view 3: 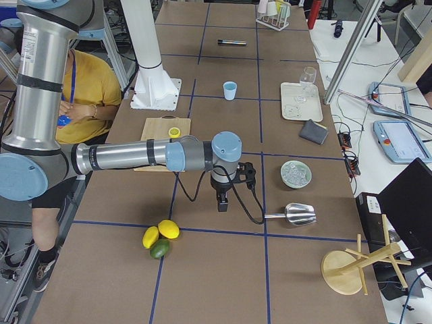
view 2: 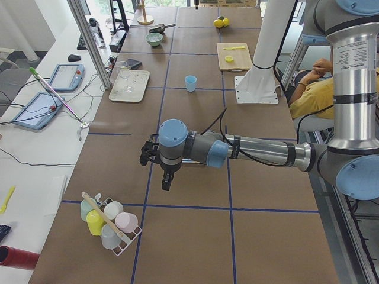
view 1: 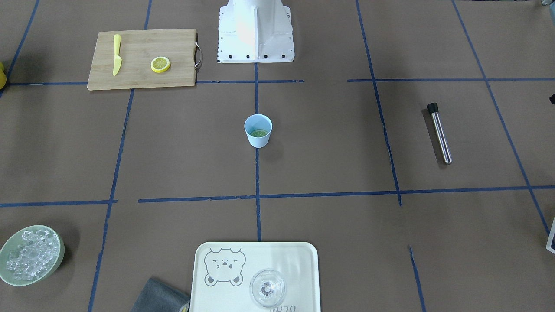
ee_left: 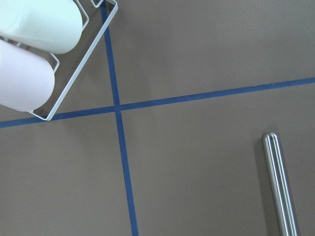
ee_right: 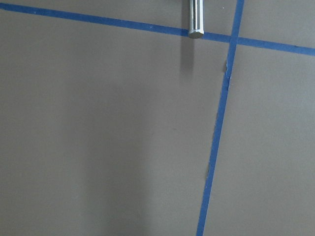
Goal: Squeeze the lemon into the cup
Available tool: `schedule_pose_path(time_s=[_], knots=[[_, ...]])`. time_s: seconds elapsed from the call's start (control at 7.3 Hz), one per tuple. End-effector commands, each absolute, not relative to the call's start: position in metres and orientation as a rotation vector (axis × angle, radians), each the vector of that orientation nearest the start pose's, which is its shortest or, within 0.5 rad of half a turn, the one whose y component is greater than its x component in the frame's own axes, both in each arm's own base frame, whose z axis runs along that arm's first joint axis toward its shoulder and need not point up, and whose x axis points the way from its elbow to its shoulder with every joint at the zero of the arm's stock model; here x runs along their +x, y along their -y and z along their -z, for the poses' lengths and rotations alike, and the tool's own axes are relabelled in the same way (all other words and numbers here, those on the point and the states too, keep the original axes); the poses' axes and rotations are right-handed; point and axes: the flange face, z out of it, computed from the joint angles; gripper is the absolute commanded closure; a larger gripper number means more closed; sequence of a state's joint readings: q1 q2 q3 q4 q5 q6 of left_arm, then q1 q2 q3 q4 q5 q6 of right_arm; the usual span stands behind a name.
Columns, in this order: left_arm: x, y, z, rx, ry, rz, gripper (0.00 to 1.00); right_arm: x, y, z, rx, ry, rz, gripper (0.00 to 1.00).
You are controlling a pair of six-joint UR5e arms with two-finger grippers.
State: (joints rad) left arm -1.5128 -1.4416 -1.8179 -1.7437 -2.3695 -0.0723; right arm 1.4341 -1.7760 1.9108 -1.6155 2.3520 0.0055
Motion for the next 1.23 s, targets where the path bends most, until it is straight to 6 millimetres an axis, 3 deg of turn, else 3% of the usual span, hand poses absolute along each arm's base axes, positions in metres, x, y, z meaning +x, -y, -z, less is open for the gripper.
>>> schedule_pose_path(time_s=[0.0,0.14,0.27,0.41,0.55,0.82,1.1], knots=[[-0.07,0.445,-0.539,0.346,-0.724,-0.104,0.0,0.006,0.415,-0.551,0.104,0.791,0.215,0.0],[-0.07,0.427,-0.571,0.283,-0.725,-0.08,0.0,0.002,0.417,-0.541,0.113,0.794,0.218,0.0],[-0.07,0.404,-0.592,0.239,-0.734,-0.062,0.0,-0.001,0.413,-0.556,0.043,0.791,0.2,0.0],[-0.069,0.398,-0.615,0.192,-0.734,-0.046,0.0,0.002,0.407,-0.565,0.019,0.776,0.188,0.0],[-0.068,0.404,-0.624,0.191,-0.744,-0.05,0.0,0.007,0.415,-0.558,0.042,0.773,0.179,0.0],[-0.067,0.419,-0.612,0.251,-0.745,-0.075,0.0,0.008,0.417,-0.568,0.023,0.775,0.168,0.0],[-0.059,0.419,-0.607,0.244,-0.836,-0.092,0.0,0.007,0.421,-0.603,-0.028,0.772,0.163,0.0]])
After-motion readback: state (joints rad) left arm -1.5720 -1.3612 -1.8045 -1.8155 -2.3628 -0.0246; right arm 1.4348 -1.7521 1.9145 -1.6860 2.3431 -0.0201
